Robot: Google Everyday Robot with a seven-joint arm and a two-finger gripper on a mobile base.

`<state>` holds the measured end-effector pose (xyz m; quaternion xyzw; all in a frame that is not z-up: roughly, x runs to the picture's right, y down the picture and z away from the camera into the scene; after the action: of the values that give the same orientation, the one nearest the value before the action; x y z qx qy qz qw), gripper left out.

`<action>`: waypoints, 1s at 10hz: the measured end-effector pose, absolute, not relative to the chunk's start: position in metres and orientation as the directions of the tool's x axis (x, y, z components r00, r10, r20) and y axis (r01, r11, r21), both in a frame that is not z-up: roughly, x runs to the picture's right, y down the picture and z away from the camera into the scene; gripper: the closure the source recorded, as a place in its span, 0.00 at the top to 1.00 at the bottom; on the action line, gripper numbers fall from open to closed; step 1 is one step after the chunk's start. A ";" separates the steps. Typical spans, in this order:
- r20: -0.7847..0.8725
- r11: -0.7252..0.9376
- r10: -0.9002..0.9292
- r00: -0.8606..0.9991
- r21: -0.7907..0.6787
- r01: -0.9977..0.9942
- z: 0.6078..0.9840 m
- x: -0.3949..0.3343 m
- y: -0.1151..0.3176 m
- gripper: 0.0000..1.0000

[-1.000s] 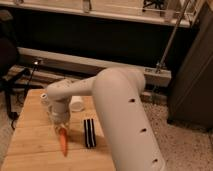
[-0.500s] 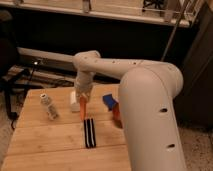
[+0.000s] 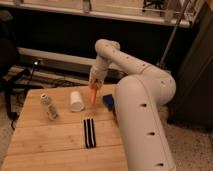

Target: Place the pepper on the white sponge

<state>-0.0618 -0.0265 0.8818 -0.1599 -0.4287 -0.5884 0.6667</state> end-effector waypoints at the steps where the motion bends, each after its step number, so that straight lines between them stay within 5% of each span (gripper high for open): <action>1: 0.771 0.280 -0.635 -0.049 0.289 0.916 0.895 -0.048 -0.027 0.00; 10: 0.823 0.289 -0.567 -0.024 0.227 0.930 0.920 0.016 0.009 0.00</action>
<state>0.0158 0.0094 0.9199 -0.2038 -0.4453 -0.5603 0.6680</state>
